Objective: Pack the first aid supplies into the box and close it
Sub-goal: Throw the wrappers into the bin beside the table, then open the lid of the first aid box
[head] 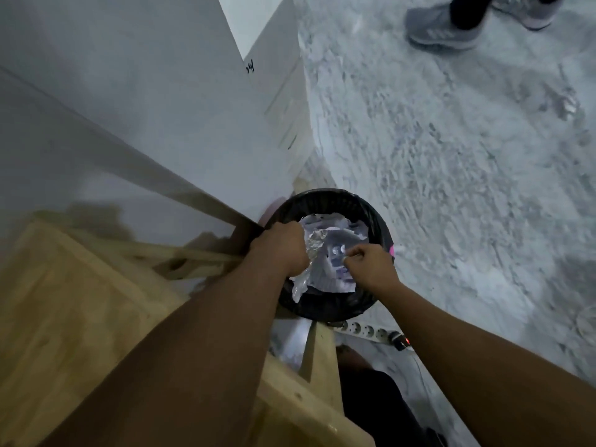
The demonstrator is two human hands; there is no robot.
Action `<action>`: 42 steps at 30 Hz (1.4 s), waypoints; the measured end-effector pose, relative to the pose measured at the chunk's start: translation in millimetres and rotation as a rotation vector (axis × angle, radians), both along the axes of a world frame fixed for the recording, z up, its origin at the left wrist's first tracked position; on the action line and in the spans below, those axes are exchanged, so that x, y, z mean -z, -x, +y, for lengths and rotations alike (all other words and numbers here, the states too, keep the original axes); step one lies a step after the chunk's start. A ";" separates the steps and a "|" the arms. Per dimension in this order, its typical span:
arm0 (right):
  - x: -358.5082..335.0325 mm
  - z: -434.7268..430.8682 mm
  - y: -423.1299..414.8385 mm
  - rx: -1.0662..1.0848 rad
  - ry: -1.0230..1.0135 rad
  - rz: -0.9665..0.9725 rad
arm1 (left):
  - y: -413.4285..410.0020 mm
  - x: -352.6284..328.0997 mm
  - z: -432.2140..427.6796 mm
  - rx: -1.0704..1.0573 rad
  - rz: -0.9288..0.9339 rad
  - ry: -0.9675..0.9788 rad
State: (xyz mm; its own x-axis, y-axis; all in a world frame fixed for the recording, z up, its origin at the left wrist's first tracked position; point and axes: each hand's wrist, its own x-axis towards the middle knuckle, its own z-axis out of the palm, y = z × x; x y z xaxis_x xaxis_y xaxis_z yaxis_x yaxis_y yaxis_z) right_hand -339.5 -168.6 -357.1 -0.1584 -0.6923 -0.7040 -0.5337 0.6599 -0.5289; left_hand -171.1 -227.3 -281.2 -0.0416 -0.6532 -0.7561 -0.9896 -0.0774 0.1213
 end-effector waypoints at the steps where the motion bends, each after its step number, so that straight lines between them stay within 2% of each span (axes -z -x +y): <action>1: -1.7 -0.7 1.2 0.003 0.013 -0.003 | 0.5 -0.3 1.0 -0.005 0.011 -0.030; 8: -28.6 -7.9 -0.1 -0.024 0.105 0.008 | -0.4 -18.4 4.0 -0.006 0.085 -0.064; 13: -68.2 -11.9 -9.5 -0.070 0.173 -0.019 | -5.4 -60.8 10.9 -0.090 0.166 0.036; 17: -138.1 -21.7 -23.3 -0.171 0.288 -0.019 | -15.8 -125.3 23.3 -0.155 0.267 0.146; 23: -290.3 -26.3 -76.4 -0.386 0.456 -0.010 | -59.1 -265.7 67.9 -0.331 0.338 0.349; 29: -435.7 19.5 -173.0 -0.633 0.693 -0.082 | -152.8 -388.9 151.5 -0.494 0.300 0.581; 33: -504.4 73.0 -256.5 -0.762 0.790 -0.220 | -232.1 -454.6 230.3 -0.632 0.226 0.717; 38: -544.5 156.8 -362.3 -0.995 0.845 -0.357 | -322.2 -493.2 352.8 -0.869 0.099 0.847; 42: -529.4 217.6 -424.3 -1.141 0.812 -0.405 | -372.7 -478.5 444.3 -1.087 0.020 0.853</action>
State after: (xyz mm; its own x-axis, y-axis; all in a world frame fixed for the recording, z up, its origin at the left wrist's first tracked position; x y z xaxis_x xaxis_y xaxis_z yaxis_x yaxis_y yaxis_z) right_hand 84.9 49.0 172.3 0.8485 -0.5243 0.0721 -0.2792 -0.5591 -0.7807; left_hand 201.6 217.0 197.2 0.7763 -0.6199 -0.1148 -0.4778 -0.6973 0.5343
